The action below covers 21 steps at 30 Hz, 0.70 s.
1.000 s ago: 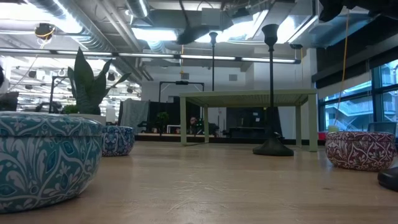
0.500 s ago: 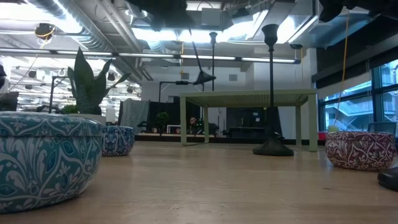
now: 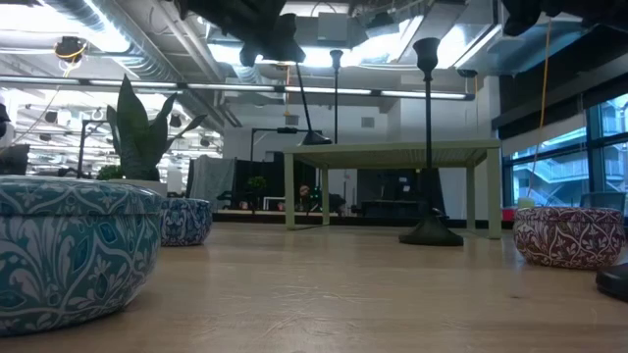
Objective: Pick & Place candle stick holders
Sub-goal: Put the black candle holder on the shelf
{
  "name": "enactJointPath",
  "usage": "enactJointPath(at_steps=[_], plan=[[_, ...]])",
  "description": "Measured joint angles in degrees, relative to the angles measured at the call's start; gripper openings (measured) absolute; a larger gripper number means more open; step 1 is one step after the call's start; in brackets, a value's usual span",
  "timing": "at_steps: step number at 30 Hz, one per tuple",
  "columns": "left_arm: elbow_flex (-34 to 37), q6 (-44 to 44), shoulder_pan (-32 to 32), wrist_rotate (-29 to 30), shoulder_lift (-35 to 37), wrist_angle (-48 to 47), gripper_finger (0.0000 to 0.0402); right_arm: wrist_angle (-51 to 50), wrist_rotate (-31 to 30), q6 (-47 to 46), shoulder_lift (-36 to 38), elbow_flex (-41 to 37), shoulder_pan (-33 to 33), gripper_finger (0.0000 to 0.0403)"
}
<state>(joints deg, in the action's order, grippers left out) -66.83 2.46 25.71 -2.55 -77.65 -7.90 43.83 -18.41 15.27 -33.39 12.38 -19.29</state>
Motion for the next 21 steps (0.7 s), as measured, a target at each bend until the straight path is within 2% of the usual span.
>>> enactJointPath(at_steps=[15, 21], plan=[[0.0, 3.1, -0.2, -0.6, 0.0, 0.3, 0.0018, -0.5, 0.0, 0.0, 0.0, 0.0, 0.0, 0.0209], [0.1, 3.4, -0.3, -3.3, 0.0, 0.7, 0.0018, -0.5, 0.0, 0.0, 0.0, 0.0, 0.0, 0.0209]])
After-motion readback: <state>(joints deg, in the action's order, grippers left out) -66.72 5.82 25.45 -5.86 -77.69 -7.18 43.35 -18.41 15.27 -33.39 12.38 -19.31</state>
